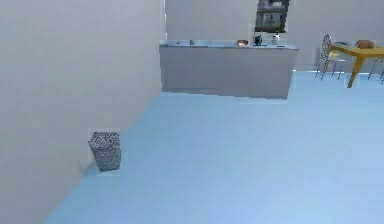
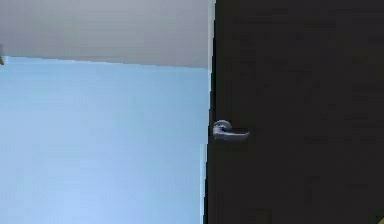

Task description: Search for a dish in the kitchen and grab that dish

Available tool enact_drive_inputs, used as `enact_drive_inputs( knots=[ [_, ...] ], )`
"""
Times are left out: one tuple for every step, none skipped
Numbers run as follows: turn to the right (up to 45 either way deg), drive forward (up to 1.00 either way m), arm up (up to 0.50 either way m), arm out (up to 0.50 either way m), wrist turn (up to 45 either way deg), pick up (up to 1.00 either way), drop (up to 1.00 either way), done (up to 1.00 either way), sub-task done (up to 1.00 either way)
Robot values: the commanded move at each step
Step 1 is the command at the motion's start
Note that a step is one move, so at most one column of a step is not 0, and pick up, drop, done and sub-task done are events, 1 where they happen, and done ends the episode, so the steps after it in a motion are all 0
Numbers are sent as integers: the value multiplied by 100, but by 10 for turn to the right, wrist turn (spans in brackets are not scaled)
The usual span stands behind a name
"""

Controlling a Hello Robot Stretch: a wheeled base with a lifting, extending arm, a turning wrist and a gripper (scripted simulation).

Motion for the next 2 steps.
enact_drive_inputs(
  knots=[
    [0, 100, 0, 0, 0, 0, 0, 0, 0],
    [30, 0, 0, 0, 0, 0, 0, 0, 0]
  ],
)
